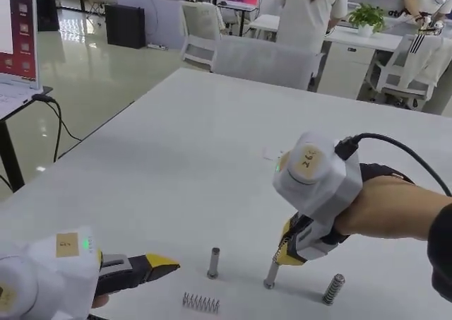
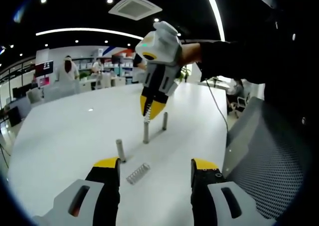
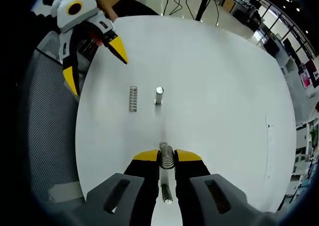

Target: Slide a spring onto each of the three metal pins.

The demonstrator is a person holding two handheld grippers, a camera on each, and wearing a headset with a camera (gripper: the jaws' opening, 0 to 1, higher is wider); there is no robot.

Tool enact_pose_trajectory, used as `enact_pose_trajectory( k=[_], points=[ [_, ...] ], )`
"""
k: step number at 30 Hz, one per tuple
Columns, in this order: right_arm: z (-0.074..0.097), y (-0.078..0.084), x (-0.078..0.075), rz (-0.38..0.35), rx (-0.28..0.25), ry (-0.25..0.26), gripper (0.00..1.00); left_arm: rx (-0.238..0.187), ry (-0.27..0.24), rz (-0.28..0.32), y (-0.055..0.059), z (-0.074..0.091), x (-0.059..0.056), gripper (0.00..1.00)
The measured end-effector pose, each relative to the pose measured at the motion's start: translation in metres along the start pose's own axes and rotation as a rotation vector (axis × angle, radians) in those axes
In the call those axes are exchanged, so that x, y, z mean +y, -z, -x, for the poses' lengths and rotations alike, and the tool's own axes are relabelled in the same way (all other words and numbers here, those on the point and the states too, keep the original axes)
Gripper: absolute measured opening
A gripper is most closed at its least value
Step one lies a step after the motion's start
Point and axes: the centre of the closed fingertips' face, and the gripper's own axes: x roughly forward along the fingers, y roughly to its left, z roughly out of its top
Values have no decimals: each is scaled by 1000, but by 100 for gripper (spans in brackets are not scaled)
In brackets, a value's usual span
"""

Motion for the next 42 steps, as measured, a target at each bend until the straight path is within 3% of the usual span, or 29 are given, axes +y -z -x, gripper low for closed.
enact_pose_trajectory(
  k=[20, 42],
  points=[
    [-28, 9, 3, -8, 51, -40, 9, -1, -8, -5, 0, 0, 3, 52],
    [-54, 20, 6, -56, 64, -62, 9, 8, -8, -6, 1, 1, 4, 52]
  ],
)
